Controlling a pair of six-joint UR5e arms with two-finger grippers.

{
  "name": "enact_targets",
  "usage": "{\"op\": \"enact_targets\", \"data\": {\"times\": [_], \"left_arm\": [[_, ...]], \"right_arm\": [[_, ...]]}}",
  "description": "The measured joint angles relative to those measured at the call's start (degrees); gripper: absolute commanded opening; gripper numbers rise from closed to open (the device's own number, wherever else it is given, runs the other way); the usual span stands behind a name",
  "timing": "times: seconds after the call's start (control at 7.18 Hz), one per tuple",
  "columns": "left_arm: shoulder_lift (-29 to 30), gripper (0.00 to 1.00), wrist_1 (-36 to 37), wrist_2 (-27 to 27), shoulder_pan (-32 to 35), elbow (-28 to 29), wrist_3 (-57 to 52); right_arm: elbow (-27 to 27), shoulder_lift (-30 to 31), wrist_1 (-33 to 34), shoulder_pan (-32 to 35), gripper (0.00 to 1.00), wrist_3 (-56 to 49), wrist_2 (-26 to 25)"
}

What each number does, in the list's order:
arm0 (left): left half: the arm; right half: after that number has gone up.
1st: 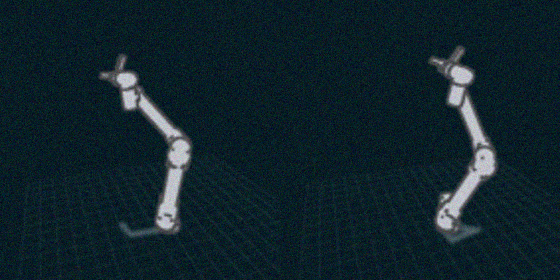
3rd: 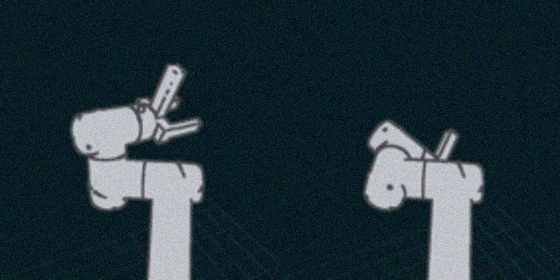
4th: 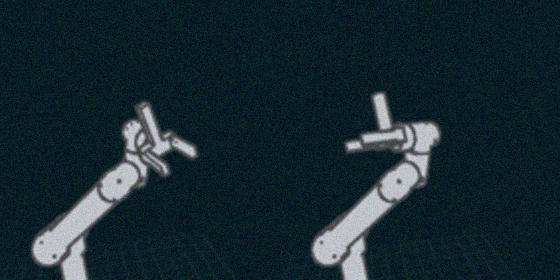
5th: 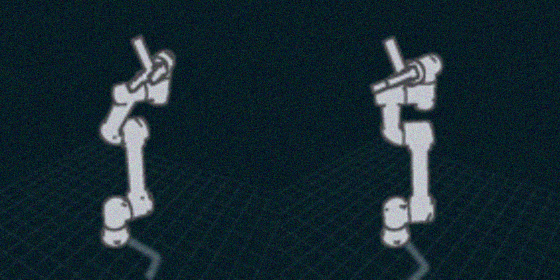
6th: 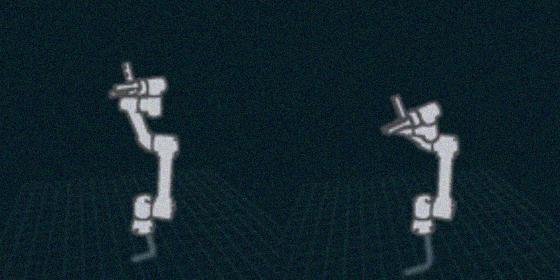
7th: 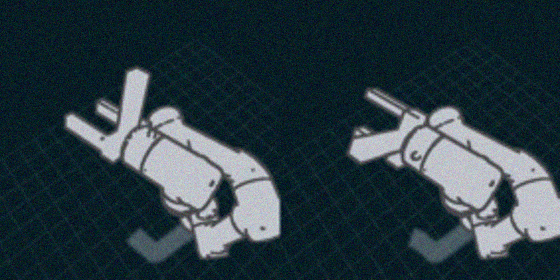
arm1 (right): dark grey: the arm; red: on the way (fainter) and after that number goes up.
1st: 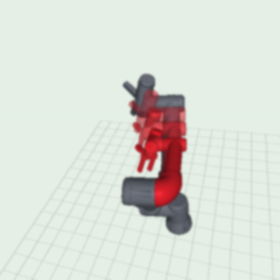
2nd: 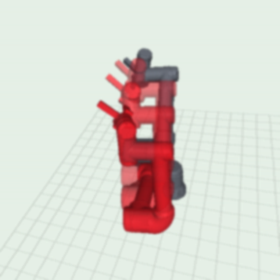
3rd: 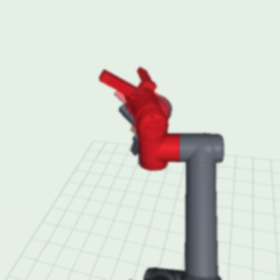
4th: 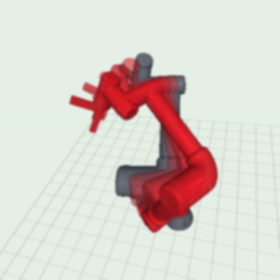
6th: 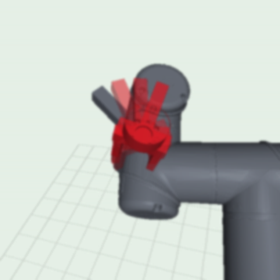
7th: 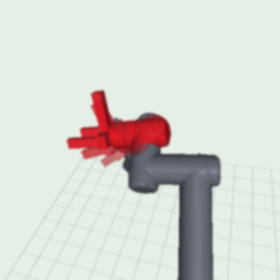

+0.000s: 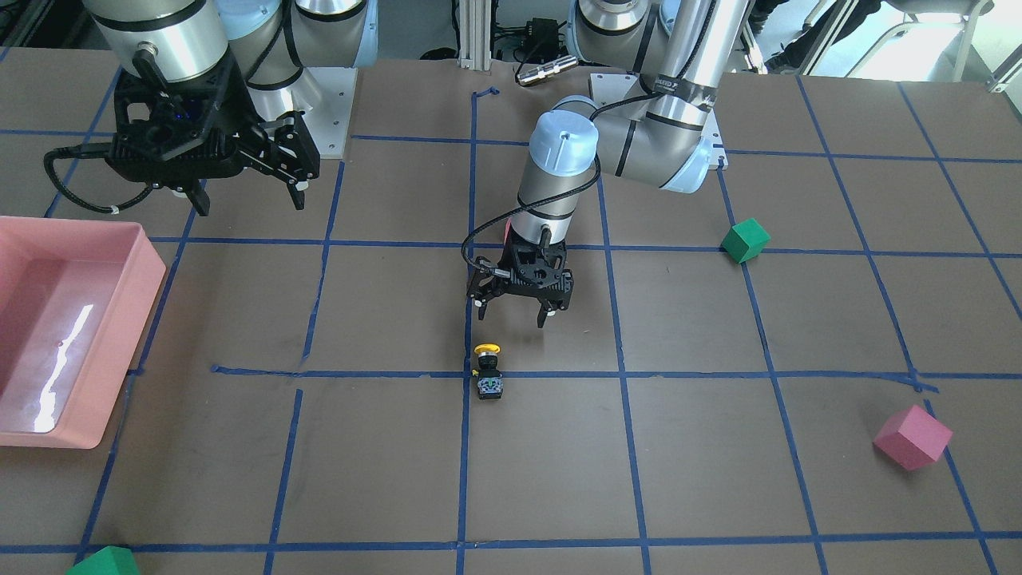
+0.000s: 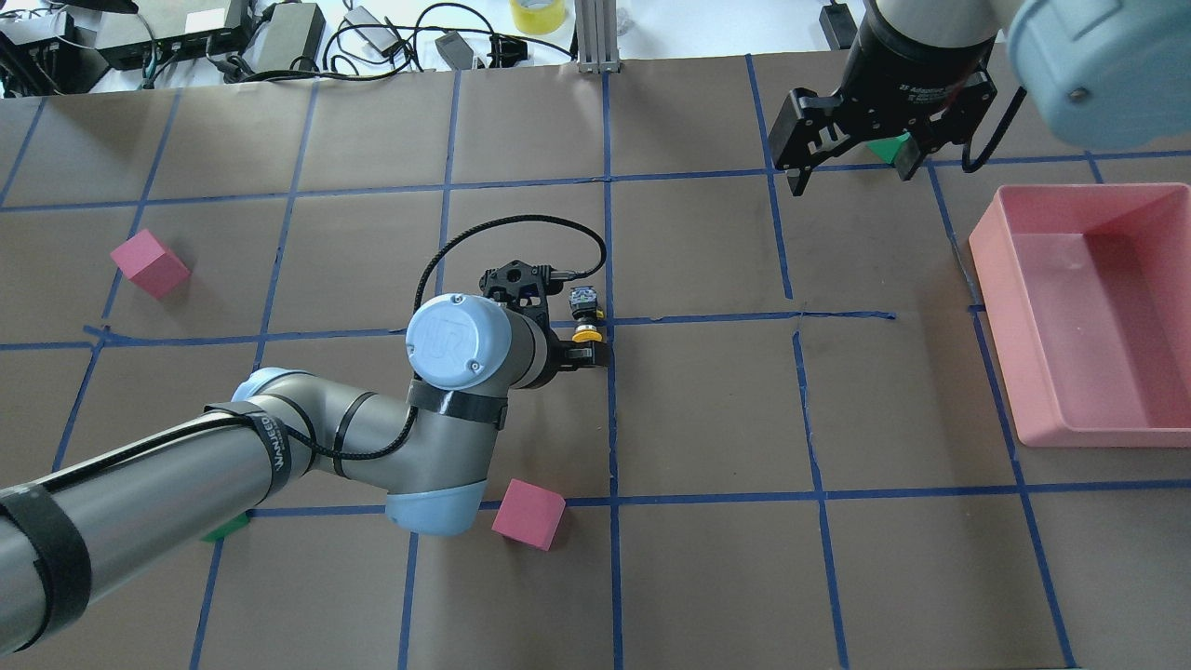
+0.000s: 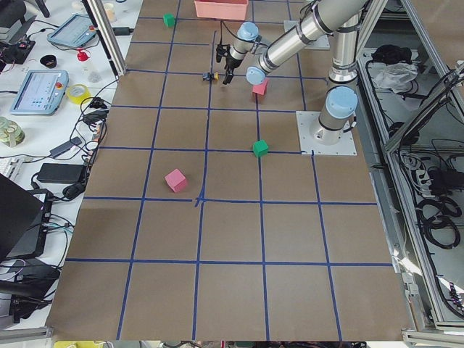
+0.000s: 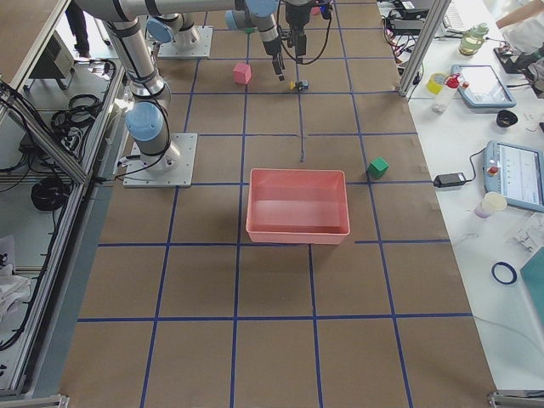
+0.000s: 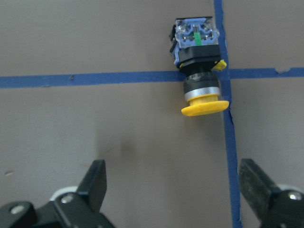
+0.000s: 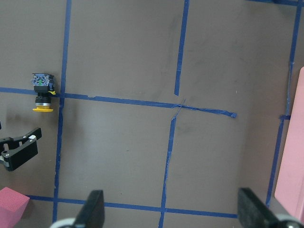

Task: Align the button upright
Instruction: 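Grasp the switch by its yellow cap end with the left gripper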

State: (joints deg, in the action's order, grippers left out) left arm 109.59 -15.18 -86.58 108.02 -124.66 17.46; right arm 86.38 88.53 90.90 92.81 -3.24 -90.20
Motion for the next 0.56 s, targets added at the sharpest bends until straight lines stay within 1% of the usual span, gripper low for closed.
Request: {"op": "enact_targets", "data": {"times": [0.56], "left_arm": [[5.74, 1.0, 0.75, -0.01, 0.83, 5.26, 1.74]], "right_arm": [[1.11, 0.08, -0.13, -1.11, 1.0, 0.02, 0.21]]}}
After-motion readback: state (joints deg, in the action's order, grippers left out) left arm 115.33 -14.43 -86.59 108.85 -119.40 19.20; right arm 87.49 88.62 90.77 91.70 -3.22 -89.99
